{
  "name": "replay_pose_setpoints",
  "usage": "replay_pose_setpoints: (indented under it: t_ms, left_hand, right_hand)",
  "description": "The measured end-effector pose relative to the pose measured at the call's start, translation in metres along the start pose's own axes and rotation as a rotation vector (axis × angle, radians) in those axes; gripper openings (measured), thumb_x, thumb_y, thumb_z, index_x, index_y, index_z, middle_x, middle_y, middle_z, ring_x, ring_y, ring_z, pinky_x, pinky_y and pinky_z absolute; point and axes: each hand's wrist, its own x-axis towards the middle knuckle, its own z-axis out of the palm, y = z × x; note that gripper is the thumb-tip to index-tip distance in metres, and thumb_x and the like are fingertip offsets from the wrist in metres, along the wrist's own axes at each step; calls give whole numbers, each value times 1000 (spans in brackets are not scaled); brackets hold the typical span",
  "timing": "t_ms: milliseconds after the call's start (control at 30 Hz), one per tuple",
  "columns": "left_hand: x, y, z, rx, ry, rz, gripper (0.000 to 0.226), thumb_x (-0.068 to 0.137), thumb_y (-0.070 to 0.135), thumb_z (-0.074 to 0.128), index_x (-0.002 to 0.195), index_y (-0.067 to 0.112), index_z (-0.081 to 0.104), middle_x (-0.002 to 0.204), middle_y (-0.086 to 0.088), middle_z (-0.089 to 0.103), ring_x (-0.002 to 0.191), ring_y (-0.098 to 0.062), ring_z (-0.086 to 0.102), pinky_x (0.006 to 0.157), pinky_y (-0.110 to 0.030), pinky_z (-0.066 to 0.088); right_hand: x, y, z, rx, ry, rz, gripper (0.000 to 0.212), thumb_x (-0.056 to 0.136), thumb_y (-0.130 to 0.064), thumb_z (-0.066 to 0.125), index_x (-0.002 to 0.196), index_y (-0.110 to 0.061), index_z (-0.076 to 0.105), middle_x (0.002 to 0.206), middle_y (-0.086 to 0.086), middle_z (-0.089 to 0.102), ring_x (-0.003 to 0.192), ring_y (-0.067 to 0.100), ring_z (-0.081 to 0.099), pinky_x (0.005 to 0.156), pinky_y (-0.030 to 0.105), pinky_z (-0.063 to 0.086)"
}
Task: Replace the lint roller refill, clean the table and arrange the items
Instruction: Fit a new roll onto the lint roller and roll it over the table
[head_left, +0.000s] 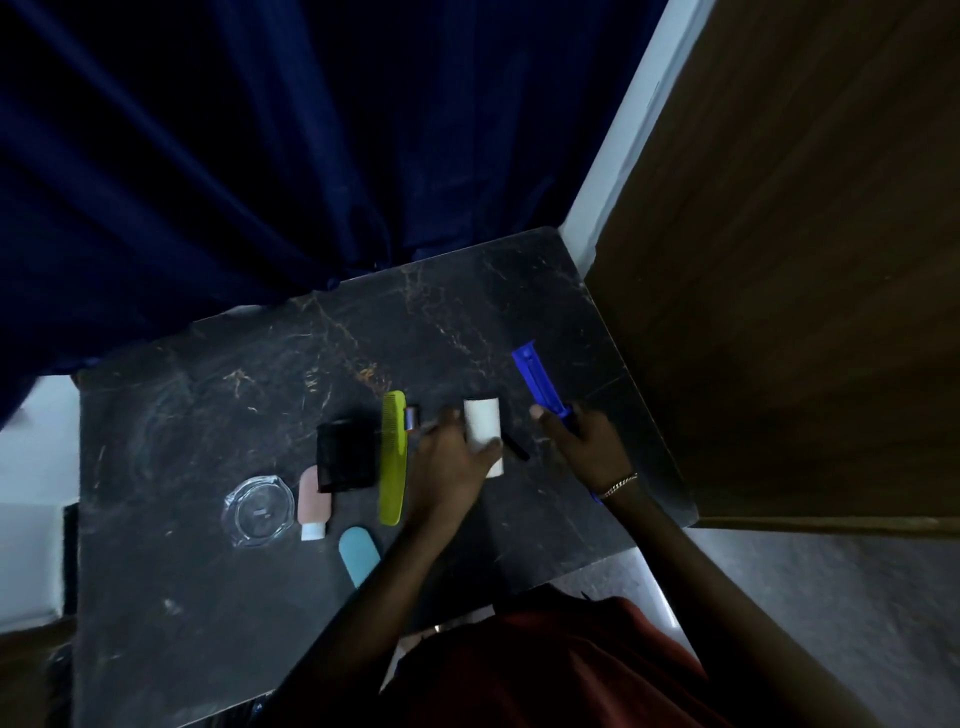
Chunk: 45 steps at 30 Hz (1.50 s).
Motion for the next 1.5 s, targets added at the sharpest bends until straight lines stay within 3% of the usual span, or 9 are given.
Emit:
replay_pose_setpoints:
  t_ms: [100,300,467,600,767,933,1067,1333,1500]
  left_hand:
    - [-4,-12,-30,1,15,46,40,78,46,77,107,20,68,99,-4,76,93,-30,69,71,-33,47]
    - [-15,-41,-72,-114,112,164,49,76,21,85,122,14,70,116,-7,63,101,-27,64,83,-30,47]
    - [-22,-66,-103,-204,136,229,55,81,9,81,133,17,64,119,-3,52,106,-11,55,92,-31,50]
    - [-30,-81,-131,-176,191,301,57,81,0,79,134,16,64,119,2,47,106,-3,48,94,-10,41]
    - [-38,-91,-161,-95,143,367,60,82,-12,68,135,16,63,140,-7,51,128,-25,53,111,-36,44]
    - [-51,-97,-175,-19,111,426,60,85,-11,65,136,19,63,142,-5,51,127,-24,55,105,-26,43]
    - [-64,-90,-171,28,64,494,55,86,-6,68,134,20,64,136,-4,54,119,-29,59,98,-43,54]
    - [-79,-93,-177,60,70,518,58,84,-8,66,131,26,61,137,-2,50,117,-30,57,90,-49,55]
    - [-83,-105,-184,107,51,544,57,86,-4,64,132,29,56,138,1,45,115,-29,56,89,-48,56]
  right_hand:
    - [-6,-14,-2,-27,-42,-108,21,86,-50,69,79,-32,63,59,-15,63,52,-6,55,51,6,37]
    - [-18,-34,3,-200,-159,-283,43,86,-56,66,111,-21,63,93,-2,65,78,9,64,65,12,44]
    - [-31,-57,14,-280,-269,-434,35,88,-53,66,104,-22,63,77,-9,60,66,7,57,63,21,43]
    - [-39,-70,26,-409,-272,-520,46,88,-57,61,112,-17,63,82,-2,66,72,15,63,67,29,50]
    - [-46,-90,35,-618,-372,-573,61,85,-69,54,125,-23,57,107,3,71,95,24,69,80,35,56]
    - [-56,-113,49,-599,-462,-565,66,78,-66,65,132,-30,54,124,2,67,113,25,64,91,29,51]
    - [-66,-129,72,-613,-528,-533,82,75,-63,70,143,-30,41,132,7,63,119,28,61,97,37,52]
    - [-88,-136,92,-471,-528,-510,108,65,-56,78,152,-34,18,141,8,55,123,27,56,93,23,41]
    - [-99,-135,98,-514,-510,-491,115,68,-52,80,156,-32,10,145,8,52,127,32,53,98,26,39]
